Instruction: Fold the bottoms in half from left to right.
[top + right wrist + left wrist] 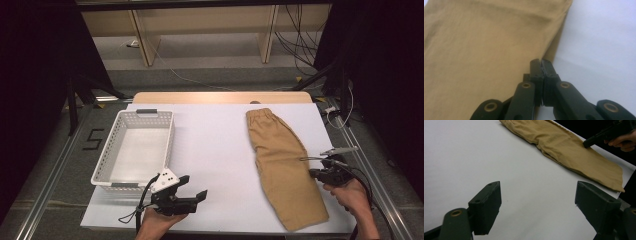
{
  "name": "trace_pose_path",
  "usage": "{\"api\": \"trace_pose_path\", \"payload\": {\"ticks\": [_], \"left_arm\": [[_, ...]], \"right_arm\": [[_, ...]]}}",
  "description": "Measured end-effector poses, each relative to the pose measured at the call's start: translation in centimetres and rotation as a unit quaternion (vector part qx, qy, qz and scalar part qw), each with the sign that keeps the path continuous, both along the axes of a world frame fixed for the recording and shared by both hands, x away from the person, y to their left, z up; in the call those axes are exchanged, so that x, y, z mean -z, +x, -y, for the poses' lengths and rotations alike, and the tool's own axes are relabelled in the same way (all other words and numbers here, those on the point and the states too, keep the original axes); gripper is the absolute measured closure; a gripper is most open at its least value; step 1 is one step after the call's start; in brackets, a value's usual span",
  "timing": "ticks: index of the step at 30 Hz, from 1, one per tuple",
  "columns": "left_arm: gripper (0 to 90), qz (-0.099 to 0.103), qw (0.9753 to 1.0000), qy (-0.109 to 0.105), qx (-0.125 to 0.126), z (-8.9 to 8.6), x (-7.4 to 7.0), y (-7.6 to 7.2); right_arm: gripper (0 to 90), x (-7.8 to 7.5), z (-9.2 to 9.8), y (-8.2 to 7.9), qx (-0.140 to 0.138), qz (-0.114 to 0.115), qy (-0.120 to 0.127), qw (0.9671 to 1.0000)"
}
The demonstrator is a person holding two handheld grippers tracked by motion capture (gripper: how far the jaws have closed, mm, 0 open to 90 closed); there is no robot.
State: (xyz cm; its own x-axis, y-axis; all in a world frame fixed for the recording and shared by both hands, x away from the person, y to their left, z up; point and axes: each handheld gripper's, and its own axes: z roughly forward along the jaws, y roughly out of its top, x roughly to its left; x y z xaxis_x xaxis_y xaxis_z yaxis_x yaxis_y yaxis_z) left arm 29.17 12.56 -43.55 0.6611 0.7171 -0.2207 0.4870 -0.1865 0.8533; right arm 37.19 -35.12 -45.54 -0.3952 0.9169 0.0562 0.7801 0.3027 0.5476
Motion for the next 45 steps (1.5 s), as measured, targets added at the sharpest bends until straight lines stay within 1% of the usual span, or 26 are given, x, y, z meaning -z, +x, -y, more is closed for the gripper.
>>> {"api": "trace_pose_path", "payload": {"ticks": [2,3,5,9,10,12,13,14,15,16,17,18,19,21,23,25,27,28,30,32,34,36,38,40,43,45], "left_arm": [[21.2,0.001,1.0000,0.000,0.000,0.0,0.0,0.0],[21.2,0.001,1.0000,-0.001,0.000,0.0,0.0,0.0],[21.2,0.001,1.0000,-0.001,0.000,0.0,0.0,0.0],[21.2,0.001,1.0000,0.000,-0.001,0.0,0.0,0.0],[21.2,0.001,1.0000,-0.001,-0.001,0.0,0.0,0.0],[21.2,0.001,1.0000,-0.002,-0.001,0.0,0.0,0.0],[21.2,0.001,1.0000,-0.002,-0.002,0.0,0.0,0.0],[21.2,0.002,1.0000,-0.002,-0.002,0.0,0.0,0.0],[21.2,0.002,1.0000,-0.002,-0.001,0.0,0.0,0.0],[21.2,0.003,1.0000,-0.002,-0.001,0.0,0.0,0.0],[21.2,0.003,1.0000,-0.001,-0.001,0.0,0.0,0.0],[21.2,0.003,1.0000,-0.002,-0.001,0.0,0.0,0.0],[21.2,0.003,1.0000,-0.003,-0.001,0.0,0.0,0.0],[21.2,0.003,1.0000,-0.003,-0.002,0.0,0.0,0.0],[21.1,0.003,1.0000,-0.004,-0.002,0.0,0.0,0.0],[21.1,0.002,1.0000,-0.003,-0.002,0.0,0.1,0.0],[21.0,0.001,1.0000,-0.003,-0.002,-0.1,0.1,0.0],[21.0,0.002,1.0000,-0.003,-0.002,0.0,0.1,0.0],[21.0,0.002,1.0000,-0.004,-0.002,-0.1,0.1,0.0],[21.0,0.002,1.0000,-0.004,-0.002,-0.1,0.1,0.0],[21.0,0.002,1.0000,-0.005,-0.002,-0.1,0.1,0.0],[20.9,0.001,1.0000,-0.005,-0.001,0.0,0.1,0.0],[20.7,0.001,1.0000,-0.004,0.000,0.0,0.1,0.0],[20.5,0.001,1.0000,-0.005,0.000,0.0,0.1,0.0],[20.5,0.002,1.0000,-0.006,0.001,0.0,0.1,0.0],[20.5,0.002,1.0000,-0.007,0.000,0.0,0.1,0.0]], "right_arm": [[89.2,-0.2,0.4,0.0,0.009,0.006,-0.006,0.9999],[89.1,-0.2,0.6,0.0,0.012,0.010,-0.003,0.9999],[88.9,-0.1,0.8,0.0,0.015,0.009,0.001,0.9998],[88.7,0.4,0.5,0.2,0.015,0.004,-0.018,0.9997],[88.7,0.5,0.4,0.3,0.016,0.007,-0.024,0.9996],[88.1,0.5,0.4,0.3,0.016,0.006,-0.026,0.9995],[85.1,0.5,0.3,0.3,0.017,0.007,-0.025,0.9995],[77.2,0.3,0.3,0.2,0.017,0.012,-0.025,0.9995],[72.0,0.1,0.3,0.2,0.023,0.014,-0.021,0.9994],[70.7,-0.2,0.2,0.2,0.024,0.020,-0.014,0.9994],[68.0,-0.5,0.1,0.1,0.026,0.029,-0.007,0.9992],[63.2,-0.9,-0.1,0.0,0.028,0.043,0.001,0.9987],[59.3,-1.3,-0.2,0.0,0.026,0.060,0.008,0.9979],[53.2,-2.1,-0.7,-0.2,0.024,0.082,0.039,0.9956],[46.4,-2.8,-1.3,-0.4,0.024,0.103,0.058,0.9927],[43.8,-3.3,-2.1,-0.6,0.024,0.118,0.070,0.9902],[42.8,-3.7,-2.9,-0.8,0.016,0.131,0.083,0.9878],[43.0,-3.9,-3.3,-1.0,0.010,0.137,0.085,0.9869],[42.2,-4.3,-4.3,-1.2,0.000,0.141,0.088,0.9861],[39.6,-4.5,-5.2,-1.3,-0.012,0.141,0.093,0.9856],[38.1,-4.6,-6.1,-1.4,-0.025,0.140,0.092,0.9855],[35.2,-4.8,-6.9,-1.5,-0.027,0.139,0.093,0.9855],[32.5,-4.9,-7.6,-1.6,-0.032,0.139,0.100,0.9848],[32.0,-4.9,-8.4,-1.7,-0.038,0.139,0.101,0.9844],[32.9,-4.7,-9.5,-1.7,-0.057,0.141,0.100,0.9833],[33.4,-4.5,-10.2,-1.6,-0.063,0.135,0.101,0.9837]]}}
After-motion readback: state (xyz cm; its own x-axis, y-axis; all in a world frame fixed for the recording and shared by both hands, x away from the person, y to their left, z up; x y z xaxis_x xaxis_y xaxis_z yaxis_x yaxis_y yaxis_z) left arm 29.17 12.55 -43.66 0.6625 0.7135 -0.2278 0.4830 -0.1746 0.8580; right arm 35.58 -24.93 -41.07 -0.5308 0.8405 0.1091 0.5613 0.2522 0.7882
